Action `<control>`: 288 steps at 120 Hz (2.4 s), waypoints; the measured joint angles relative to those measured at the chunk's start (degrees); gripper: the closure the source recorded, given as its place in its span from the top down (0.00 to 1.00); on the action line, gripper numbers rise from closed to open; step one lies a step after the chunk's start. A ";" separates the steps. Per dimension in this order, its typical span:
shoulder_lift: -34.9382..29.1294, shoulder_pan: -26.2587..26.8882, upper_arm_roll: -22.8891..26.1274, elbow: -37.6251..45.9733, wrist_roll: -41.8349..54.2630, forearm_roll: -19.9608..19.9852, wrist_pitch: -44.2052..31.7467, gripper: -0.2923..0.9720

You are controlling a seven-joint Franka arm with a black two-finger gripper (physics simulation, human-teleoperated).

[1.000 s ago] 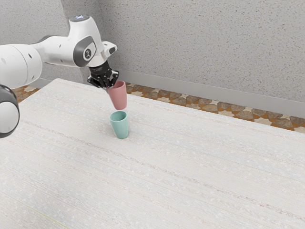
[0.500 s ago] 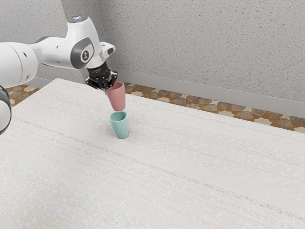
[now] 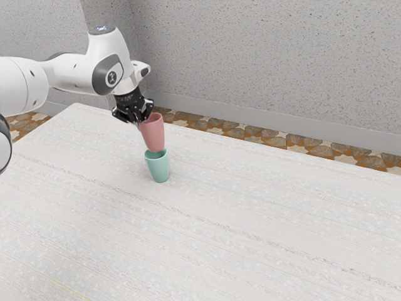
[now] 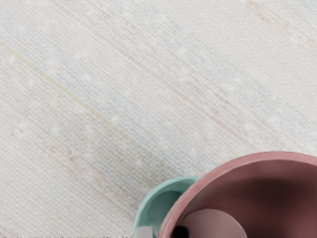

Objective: Place the left cup onto the right cup

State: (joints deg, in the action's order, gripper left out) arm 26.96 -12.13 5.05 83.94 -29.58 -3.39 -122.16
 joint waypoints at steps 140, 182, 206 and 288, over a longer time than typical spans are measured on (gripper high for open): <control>0.05 -0.09 -0.23 1.61 -2.97 -0.11 -0.38 0.15; 0.51 -0.09 -0.21 1.66 -3.24 -0.06 -1.39 0.15; 0.73 -0.09 -0.22 1.86 -3.40 0.09 -2.35 0.15; 0.71 -0.18 -0.39 3.87 -3.69 0.62 -3.84 0.34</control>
State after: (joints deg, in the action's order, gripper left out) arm 27.67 -12.31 4.66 87.81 -33.27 -2.76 -126.00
